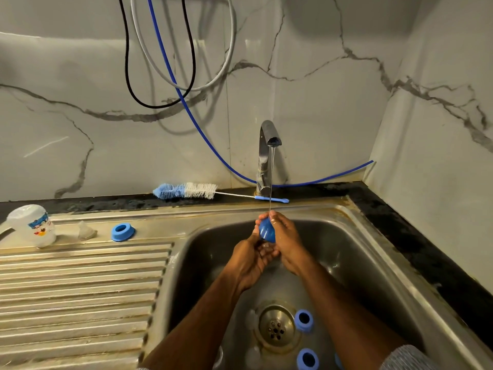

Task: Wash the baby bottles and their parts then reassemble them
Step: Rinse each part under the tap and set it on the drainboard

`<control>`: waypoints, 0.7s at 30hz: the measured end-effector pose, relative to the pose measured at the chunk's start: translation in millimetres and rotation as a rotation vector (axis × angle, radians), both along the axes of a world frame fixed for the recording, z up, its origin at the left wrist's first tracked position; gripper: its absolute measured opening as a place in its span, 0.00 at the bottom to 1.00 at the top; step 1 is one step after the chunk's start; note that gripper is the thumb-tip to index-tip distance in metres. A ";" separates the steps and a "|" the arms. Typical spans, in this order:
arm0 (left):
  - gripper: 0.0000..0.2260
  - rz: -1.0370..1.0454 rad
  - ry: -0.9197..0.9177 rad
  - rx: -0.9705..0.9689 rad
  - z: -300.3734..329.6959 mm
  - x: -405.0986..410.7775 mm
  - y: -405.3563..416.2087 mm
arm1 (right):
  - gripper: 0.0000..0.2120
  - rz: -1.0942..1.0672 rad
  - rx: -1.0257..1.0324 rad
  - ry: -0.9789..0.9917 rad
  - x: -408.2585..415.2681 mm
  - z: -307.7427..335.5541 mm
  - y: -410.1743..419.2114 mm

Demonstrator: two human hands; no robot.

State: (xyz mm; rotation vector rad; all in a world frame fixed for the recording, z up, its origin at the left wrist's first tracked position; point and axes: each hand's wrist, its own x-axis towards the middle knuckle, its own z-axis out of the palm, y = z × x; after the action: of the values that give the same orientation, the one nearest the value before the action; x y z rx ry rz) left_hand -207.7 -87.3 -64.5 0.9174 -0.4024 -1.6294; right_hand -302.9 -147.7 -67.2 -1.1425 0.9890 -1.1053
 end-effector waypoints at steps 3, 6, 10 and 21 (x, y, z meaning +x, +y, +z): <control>0.16 0.027 -0.013 -0.005 -1.5 0.5 0.3 | 0.17 0.096 0.007 -0.028 -7.4 -1.4 -4.6; 0.15 0.026 -0.012 -0.033 -0.4 2.2 2.1 | 0.16 0.196 0.059 -0.199 -16.7 -2.4 -8.5; 0.16 0.007 -0.014 -0.058 -2.0 1.1 2.8 | 0.14 0.086 0.038 -0.088 -11.4 6.1 -3.7; 0.20 -0.012 0.059 -0.033 -3.5 5.0 2.0 | 0.12 0.078 0.072 -0.027 -3.3 16.3 2.5</control>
State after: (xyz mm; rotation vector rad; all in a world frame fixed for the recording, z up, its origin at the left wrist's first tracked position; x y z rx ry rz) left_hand -202.8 -85.3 -67.9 0.8417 -0.3934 -1.6528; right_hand -306.3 -145.2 -50.9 -1.0967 0.9483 -1.0122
